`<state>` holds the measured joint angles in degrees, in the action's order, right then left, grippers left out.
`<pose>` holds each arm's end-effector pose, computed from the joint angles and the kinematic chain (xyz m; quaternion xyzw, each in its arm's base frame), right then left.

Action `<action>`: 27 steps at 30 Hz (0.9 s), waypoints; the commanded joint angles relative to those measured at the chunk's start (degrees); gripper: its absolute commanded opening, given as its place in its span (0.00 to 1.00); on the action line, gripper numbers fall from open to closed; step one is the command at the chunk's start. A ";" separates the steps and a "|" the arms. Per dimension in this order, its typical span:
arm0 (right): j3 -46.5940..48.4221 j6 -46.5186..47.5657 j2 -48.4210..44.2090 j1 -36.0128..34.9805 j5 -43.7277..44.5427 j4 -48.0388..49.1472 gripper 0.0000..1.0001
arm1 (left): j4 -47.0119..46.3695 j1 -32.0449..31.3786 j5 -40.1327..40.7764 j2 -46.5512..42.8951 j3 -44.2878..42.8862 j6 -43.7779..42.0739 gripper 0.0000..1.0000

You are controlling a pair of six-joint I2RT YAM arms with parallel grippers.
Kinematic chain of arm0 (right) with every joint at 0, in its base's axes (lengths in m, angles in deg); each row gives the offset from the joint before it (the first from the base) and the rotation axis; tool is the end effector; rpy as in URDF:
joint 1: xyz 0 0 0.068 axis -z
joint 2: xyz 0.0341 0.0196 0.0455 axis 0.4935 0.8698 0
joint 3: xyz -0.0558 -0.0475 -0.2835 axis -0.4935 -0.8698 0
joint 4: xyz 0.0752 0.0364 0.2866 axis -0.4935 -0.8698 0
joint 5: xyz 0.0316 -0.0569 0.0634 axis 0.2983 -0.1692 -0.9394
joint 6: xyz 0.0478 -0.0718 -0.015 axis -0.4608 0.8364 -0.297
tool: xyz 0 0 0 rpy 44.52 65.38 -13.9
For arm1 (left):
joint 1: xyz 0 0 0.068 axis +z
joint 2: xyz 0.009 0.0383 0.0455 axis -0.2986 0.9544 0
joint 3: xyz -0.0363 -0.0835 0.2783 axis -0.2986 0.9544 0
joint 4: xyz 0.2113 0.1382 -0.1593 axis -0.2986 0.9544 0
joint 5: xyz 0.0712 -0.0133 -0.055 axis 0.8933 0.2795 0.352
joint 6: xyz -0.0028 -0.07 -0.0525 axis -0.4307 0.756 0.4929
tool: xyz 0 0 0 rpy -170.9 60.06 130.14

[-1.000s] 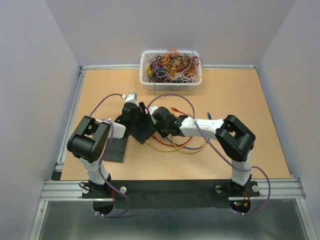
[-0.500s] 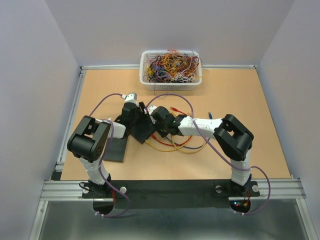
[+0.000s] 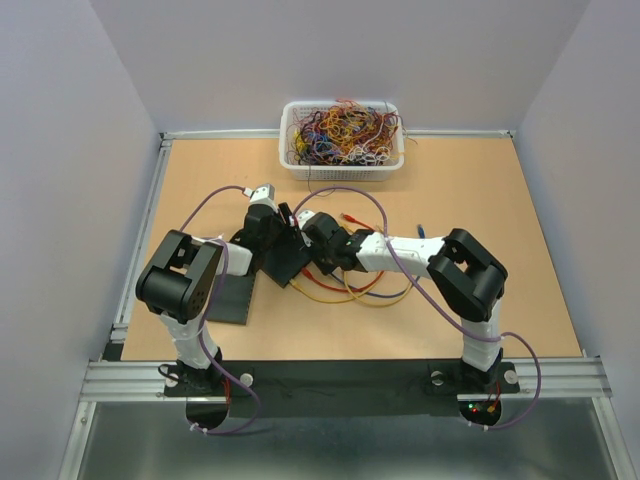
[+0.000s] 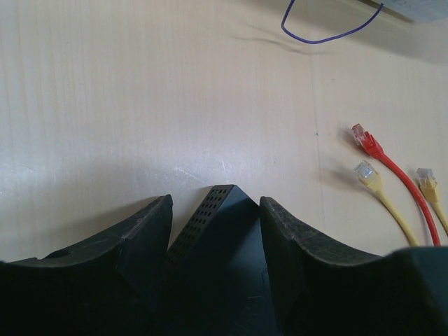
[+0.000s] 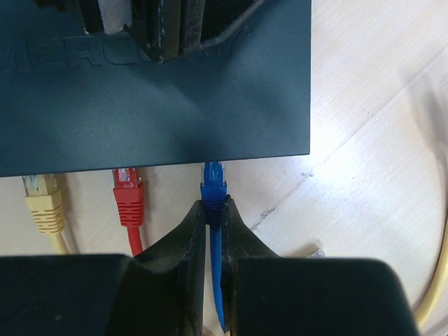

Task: Insert the plug into the switch port

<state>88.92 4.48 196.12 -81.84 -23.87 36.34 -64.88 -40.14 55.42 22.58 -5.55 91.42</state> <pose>0.2992 0.3729 0.1317 -0.3759 0.8625 0.1107 0.3201 0.3658 -0.1578 0.1142 -0.0419 0.8256 -0.2701 0.4937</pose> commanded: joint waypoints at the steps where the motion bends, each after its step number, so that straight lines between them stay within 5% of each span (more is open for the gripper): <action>1: 1.69 -2.29 0.01 -1.43 -1.65 13.70 0.00 | 10.61 -1.32 -4.13 3.22 1.63 0.63 0.64; 27: -4.37 -6.95 -2.81 -1.34 -1.21 19.68 0.00 | 7.79 -1.23 -5.36 1.47 3.74 0.63 0.62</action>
<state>83.63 -0.37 194.33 -81.84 -22.95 43.55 -65.85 -40.12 55.42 22.58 -5.11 91.37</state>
